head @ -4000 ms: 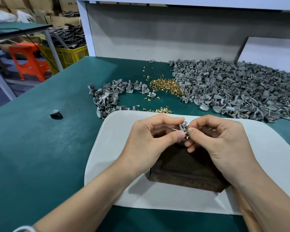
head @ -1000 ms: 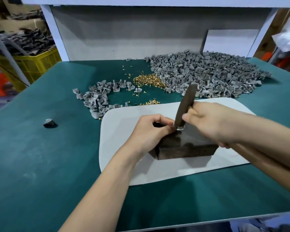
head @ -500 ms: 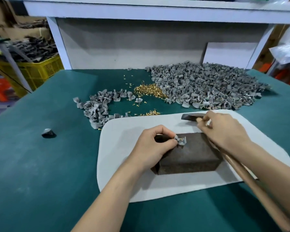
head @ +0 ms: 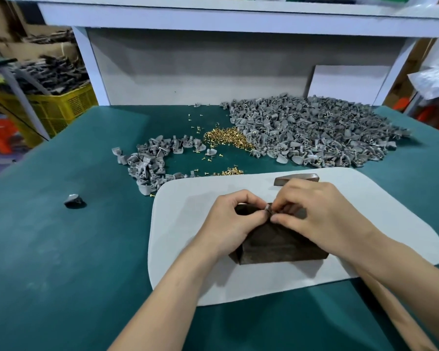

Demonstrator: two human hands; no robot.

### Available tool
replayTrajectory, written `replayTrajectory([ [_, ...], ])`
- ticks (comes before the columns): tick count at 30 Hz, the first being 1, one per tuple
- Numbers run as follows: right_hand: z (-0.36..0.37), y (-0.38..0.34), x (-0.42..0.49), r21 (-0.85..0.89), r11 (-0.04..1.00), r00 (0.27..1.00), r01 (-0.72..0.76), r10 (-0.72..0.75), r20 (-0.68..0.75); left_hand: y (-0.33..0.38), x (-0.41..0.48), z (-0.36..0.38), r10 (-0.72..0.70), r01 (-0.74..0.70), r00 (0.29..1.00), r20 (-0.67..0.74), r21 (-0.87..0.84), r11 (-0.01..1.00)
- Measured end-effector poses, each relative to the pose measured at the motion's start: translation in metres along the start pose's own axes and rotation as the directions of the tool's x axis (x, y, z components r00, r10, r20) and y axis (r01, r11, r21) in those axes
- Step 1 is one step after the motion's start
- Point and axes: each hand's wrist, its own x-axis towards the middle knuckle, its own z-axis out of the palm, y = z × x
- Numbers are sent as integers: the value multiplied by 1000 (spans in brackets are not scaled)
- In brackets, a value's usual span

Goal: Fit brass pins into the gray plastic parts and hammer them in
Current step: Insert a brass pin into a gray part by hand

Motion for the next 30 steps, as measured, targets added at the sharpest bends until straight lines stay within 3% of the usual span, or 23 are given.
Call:
replayTrajectory([
  [8,6,0,0,20,1000,998,14,-13,-61,0,0,0,-25,25,1000,-14,-11,1000],
  [10,6,3,0,123,990,994,-74,84,-76,1,-1,0,-24,23,1000,-11,-7,1000],
  [13,4,8,4,377,893,961,-246,277,-28,2,0,0,-32,32,999,-13,2,999],
  [17,3,9,6,441,854,955,-277,294,31,1,0,0,-42,42,999,-16,3,999],
  [23,3,3,2,274,943,977,-187,207,-47,-1,1,0,-46,46,999,-20,-6,999],
  [30,-2,3,-1,276,953,991,-122,133,-20,-1,1,0,-48,48,999,-10,-26,998],
])
